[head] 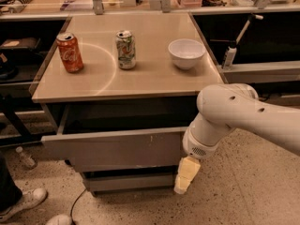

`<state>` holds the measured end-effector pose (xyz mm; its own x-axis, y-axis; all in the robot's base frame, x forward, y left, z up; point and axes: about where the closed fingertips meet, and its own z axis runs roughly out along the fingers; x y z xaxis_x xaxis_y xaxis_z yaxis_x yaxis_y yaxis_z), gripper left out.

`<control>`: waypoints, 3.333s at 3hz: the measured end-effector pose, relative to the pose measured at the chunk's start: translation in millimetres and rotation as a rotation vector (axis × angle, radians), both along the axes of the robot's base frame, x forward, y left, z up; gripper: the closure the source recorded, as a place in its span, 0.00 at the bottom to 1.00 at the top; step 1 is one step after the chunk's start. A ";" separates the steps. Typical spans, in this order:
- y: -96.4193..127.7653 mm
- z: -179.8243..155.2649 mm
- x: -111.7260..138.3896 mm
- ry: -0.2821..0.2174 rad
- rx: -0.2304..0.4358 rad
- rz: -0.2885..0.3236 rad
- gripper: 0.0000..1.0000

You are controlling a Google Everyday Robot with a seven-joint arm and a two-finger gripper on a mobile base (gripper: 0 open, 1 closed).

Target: Close top drawer

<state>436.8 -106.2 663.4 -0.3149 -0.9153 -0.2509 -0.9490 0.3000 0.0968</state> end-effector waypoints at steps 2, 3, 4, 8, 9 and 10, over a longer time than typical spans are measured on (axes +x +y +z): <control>0.0 0.0 0.0 0.000 0.000 0.000 0.19; 0.0 0.0 0.0 0.000 0.000 0.000 0.42; 0.0 0.0 0.0 0.000 0.000 0.000 0.65; 20.2 -3.0 66.1 -0.065 -0.052 0.007 1.00; 26.3 -0.9 85.2 -0.085 -0.069 0.020 1.00; 26.8 -0.5 85.8 -0.087 -0.069 0.021 0.81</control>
Offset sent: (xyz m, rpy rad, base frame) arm 0.0000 0.0000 0.0000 0.0000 0.0000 0.0000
